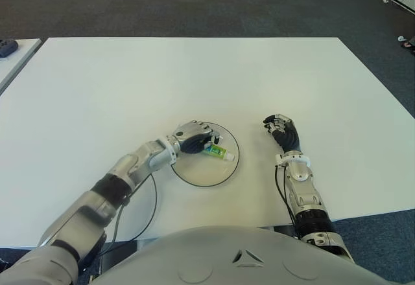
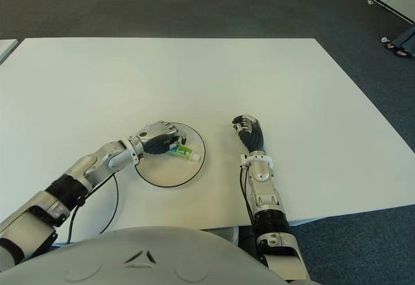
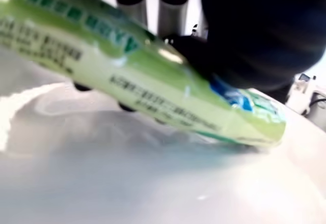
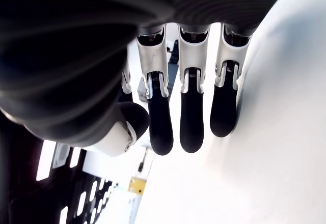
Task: Put the toothpaste on the table into the plate.
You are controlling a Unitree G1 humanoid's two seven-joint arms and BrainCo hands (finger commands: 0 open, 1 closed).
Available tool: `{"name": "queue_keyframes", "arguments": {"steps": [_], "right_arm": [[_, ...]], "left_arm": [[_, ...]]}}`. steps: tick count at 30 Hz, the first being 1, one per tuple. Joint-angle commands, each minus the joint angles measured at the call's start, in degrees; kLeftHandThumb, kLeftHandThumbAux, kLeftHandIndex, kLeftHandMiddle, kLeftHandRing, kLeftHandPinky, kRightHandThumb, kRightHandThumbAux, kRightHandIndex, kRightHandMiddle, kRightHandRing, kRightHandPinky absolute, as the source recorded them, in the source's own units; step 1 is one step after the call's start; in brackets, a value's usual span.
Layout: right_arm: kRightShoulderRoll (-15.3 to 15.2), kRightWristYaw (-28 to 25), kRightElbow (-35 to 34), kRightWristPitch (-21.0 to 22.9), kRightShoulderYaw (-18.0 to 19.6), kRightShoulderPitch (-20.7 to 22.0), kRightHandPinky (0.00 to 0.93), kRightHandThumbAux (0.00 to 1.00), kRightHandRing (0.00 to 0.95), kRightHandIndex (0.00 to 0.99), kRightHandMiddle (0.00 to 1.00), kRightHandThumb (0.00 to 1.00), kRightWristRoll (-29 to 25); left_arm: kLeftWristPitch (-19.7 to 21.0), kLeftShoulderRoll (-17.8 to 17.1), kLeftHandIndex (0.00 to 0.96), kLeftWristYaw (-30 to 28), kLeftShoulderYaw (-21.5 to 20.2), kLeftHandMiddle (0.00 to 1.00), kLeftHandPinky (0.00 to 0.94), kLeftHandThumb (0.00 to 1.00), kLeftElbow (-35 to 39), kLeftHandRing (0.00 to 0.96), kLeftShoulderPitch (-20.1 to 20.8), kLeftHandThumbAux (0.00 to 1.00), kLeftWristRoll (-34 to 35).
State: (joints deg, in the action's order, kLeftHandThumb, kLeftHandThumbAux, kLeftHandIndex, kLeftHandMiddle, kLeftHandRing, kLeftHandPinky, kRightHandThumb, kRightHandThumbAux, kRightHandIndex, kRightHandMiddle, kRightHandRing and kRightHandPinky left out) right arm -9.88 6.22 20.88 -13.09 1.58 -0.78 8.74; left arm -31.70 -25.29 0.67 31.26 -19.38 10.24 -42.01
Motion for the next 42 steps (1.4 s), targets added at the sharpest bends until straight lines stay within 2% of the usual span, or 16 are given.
{"name": "queue_keyframes", "arguments": {"steps": [1, 2, 3, 5, 7, 11, 13, 16, 21, 30, 32, 42], "right_arm": [[0.18, -0.35, 0.82, 0.15, 0.03, 0.21, 0.438, 0.733, 0.443, 0.419, 0.455, 0.711, -0.19], [0.19, -0.37, 0.87, 0.17, 0.02, 0.25, 0.436, 0.733, 0.443, 0.419, 0.455, 0.711, -0.22], [0.19, -0.39, 0.91, 0.18, 0.03, 0.29, 0.435, 0.733, 0.442, 0.419, 0.455, 0.711, -0.24], [0.2, -0.29, 1.07, 0.08, 0.0, 0.38, 0.433, 0.733, 0.44, 0.419, 0.454, 0.711, -0.18], [0.19, -0.23, 1.2, 0.01, -0.02, 0.46, 0.433, 0.733, 0.439, 0.419, 0.454, 0.711, -0.11], [0.15, -0.11, 1.47, -0.07, -0.09, 0.62, 0.428, 0.733, 0.435, 0.419, 0.453, 0.712, 0.07], [0.12, -0.03, 1.64, -0.16, -0.12, 0.7, 0.428, 0.733, 0.435, 0.419, 0.452, 0.712, 0.17], [0.08, -0.01, 1.81, -0.13, -0.14, 0.81, 0.429, 0.733, 0.434, 0.419, 0.452, 0.712, 0.22], [0.11, 0.04, 1.83, 0.33, -0.1, 0.93, 0.423, 0.733, 0.432, 0.419, 0.45, 0.713, 0.21], [0.24, 0.04, 1.8, 0.73, -0.06, 1.01, 0.42, 0.733, 0.428, 0.418, 0.449, 0.714, 0.08], [0.27, -0.16, 1.8, 0.79, -0.03, 1.03, 0.42, 0.733, 0.428, 0.419, 0.449, 0.715, -0.12], [0.59, -0.45, 1.68, 1.03, 0.13, 1.07, 0.417, 0.733, 0.429, 0.419, 0.451, 0.715, -0.71]], "left_arm": [[-0.7, -0.5, 0.425, 1.95, -1.15, 0.583, 0.572, 0.696, 0.88, 0.588, -1.54, 0.714, -0.12], [-0.81, -0.38, 0.422, 2.57, -1.58, 0.525, 0.53, 0.694, 1.19, 0.538, -1.97, 0.715, 0.03], [-0.9, -0.28, 0.365, 3.01, -1.91, 0.475, 0.493, 0.616, 1.41, 0.496, -2.29, 0.715, 0.12], [-1.39, -0.4, 0.204, 4.07, -3.02, 0.331, 0.38, 0.366, 2.76, 0.372, -3.48, 0.723, 0.81], [-1.76, -0.21, 0.136, 5.0, -3.52, 0.27, 0.328, 0.255, 2.93, 0.318, -3.96, 0.726, 1.04], [-2.81, 0.85, 0.045, 8.3, -4.38, 0.186, 0.244, 0.111, 2.14, 0.229, -4.46, 0.731, 0.74], [-3.62, 1.41, 0.024, 11.07, -4.69, 0.164, 0.221, 0.077, 1.44, 0.204, -4.49, 0.728, 0.03], [-5.41, 2.16, 0.007, 16.48, -5.32, 0.14, 0.204, 0.04, 0.73, 0.178, -4.71, 0.721, -1.04], [-8.16, 3.35, 0.001, 22.27, -6.13, 0.115, 0.188, 0.018, -0.97, 0.151, -4.71, 0.696, -1.34], [-11.51, 5.3, 0.0, 26.65, -8.33, 0.085, 0.183, 0.074, -2.79, 0.123, -4.74, 0.634, 0.94], [-12.35, 6.38, 0.0, 28.75, -9.16, 0.08, 0.145, 0.069, -3.37, 0.11, -4.94, 0.626, 1.22], [-12.9, 10.74, 0.02, 26.96, -12.89, 0.081, 0.06, 0.005, -4.07, 0.073, -6.51, 0.646, 10.5]]}}
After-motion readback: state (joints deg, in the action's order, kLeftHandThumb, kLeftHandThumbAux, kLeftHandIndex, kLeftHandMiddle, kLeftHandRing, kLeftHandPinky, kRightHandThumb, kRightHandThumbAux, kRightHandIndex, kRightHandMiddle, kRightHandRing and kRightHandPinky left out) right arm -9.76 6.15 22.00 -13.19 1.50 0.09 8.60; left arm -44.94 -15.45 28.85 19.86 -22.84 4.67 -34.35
